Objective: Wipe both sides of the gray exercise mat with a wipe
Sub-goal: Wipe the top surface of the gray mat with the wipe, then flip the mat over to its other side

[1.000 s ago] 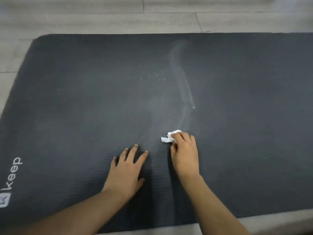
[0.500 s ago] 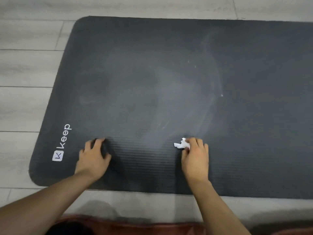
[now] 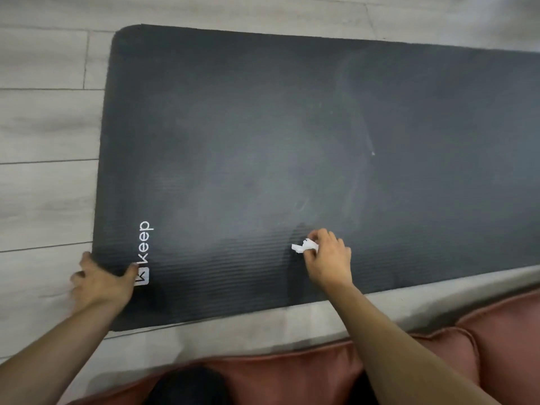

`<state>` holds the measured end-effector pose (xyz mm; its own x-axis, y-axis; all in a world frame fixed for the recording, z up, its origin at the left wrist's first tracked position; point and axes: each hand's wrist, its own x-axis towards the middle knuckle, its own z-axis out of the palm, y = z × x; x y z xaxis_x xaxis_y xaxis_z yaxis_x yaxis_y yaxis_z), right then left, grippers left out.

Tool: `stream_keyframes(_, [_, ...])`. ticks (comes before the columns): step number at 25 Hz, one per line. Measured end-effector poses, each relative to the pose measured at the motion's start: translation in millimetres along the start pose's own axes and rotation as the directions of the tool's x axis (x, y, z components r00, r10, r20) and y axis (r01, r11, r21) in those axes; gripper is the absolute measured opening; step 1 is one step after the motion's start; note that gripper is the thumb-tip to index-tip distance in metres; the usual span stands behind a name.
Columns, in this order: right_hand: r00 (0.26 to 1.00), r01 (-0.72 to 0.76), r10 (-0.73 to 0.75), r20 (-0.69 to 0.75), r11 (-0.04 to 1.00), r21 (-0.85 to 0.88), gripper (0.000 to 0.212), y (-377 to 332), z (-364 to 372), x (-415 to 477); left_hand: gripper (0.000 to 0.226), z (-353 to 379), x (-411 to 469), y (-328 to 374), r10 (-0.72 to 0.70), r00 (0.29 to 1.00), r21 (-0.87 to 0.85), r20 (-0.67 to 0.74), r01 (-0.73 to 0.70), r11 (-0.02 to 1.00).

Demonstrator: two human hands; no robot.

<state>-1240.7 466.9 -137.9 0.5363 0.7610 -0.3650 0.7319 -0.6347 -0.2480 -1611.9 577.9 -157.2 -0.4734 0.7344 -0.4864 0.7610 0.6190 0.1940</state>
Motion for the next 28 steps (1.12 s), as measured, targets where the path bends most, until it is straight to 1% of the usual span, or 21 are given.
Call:
stream_keyframes(1, [1.0,-0.022,0.022,0.013,1.0,-0.001,0.017,-5,-6,-7,0.092,-10,6,-2,-0.025,0.999,0.016,0.028,0.025,1.0])
stream_keyframes(2, [0.999,-0.041,0.04,0.02,0.999,0.035,0.016,-10,-11,-14,0.089,-21,11,-3,-0.047,0.998,0.029,0.035,0.046,0.999])
stream_keyframes(3, [0.998,-0.053,0.051,0.022,0.993,0.102,0.016,-15,-19,-19,0.08,-33,13,0,-0.045,0.998,0.023,0.044,0.044,0.999])
stream_keyframes(4, [0.997,-0.07,0.065,0.032,0.982,0.175,0.015,-20,-27,-24,0.066,-44,11,5,-0.006,0.998,-0.003,0.056,0.006,1.0])
stream_keyframes(6, [0.996,-0.086,0.079,0.036,0.964,0.253,0.014,-23,-46,-27,0.041,-63,-10,31,0.175,0.983,-0.07,0.055,-0.171,0.983])
stream_keyframes(7, [0.997,-0.079,0.073,0.031,0.963,0.258,0.014,-22,-57,-28,0.035,-71,-27,49,0.279,0.958,-0.097,0.064,-0.272,0.957])
stream_keyframes(9, [0.998,-0.057,0.055,0.016,0.955,0.292,0.015,-14,-92,-28,0.029,-77,-73,94,0.459,0.887,-0.135,0.057,-0.449,0.883])
stream_keyframes(12, [0.997,-0.078,0.061,0.057,0.922,0.378,0.025,10,-162,-22,0.021,-73,-159,161,0.586,0.807,-0.136,0.071,-0.574,0.807])
stream_keyframes(14, [0.995,-0.086,0.053,0.086,0.887,0.454,0.025,31,-213,-15,0.021,-67,-220,199,0.646,0.759,-0.148,0.076,-0.632,0.76])
stream_keyframes(16, [0.995,-0.069,0.022,0.095,0.85,0.522,0.027,51,-259,-7,0.024,-56,-285,227,0.671,0.738,-0.17,0.067,-0.654,0.737])
stream_keyframes(18, [0.993,-0.014,-0.054,0.103,0.821,0.571,0.036,77,-302,7,0.023,-45,-352,259,0.656,0.755,-0.229,0.025,-0.634,0.739])
stream_keyframes(20, [0.982,-0.005,-0.114,0.154,0.786,0.618,0.045,97,-336,18,0.02,-36,-410,287,0.633,0.774,-0.278,0.003,-0.607,0.744])
stream_keyframes(22, [0.96,-0.043,-0.14,0.243,0.783,0.621,0.067,110,-362,32,0.021,-29,-458,316,0.631,0.775,-0.304,0.024,-0.596,0.743])
stream_keyframes(23, [0.951,-0.058,-0.139,0.276,0.798,0.6,0.079,114,-374,40,0.023,-24,-477,332,0.641,0.766,-0.317,0.047,-0.597,0.737])
stream_keyframes(24, [0.945,-0.063,-0.134,0.297,0.819,0.57,0.082,118,-383,48,0.024,-19,-494,345,0.658,0.748,-0.327,0.086,-0.603,0.728])
stream_keyframes(25, [0.946,-0.061,-0.126,0.298,0.834,0.548,0.073,122,-389,57,0.024,-15,-506,355,0.688,0.715,-0.335,0.123,-0.623,0.707])
stream_keyframes(27, [0.956,-0.046,-0.107,0.273,0.865,0.5,0.04,128,-401,74,0.021,-11,-520,375,0.729,0.662,-0.352,0.175,-0.65,0.674])
stream_keyframes(28, [0.959,-0.048,-0.095,0.267,0.875,0.482,0.036,131,-403,82,0.019,-9,-517,381,0.736,0.647,-0.362,0.199,-0.65,0.668])
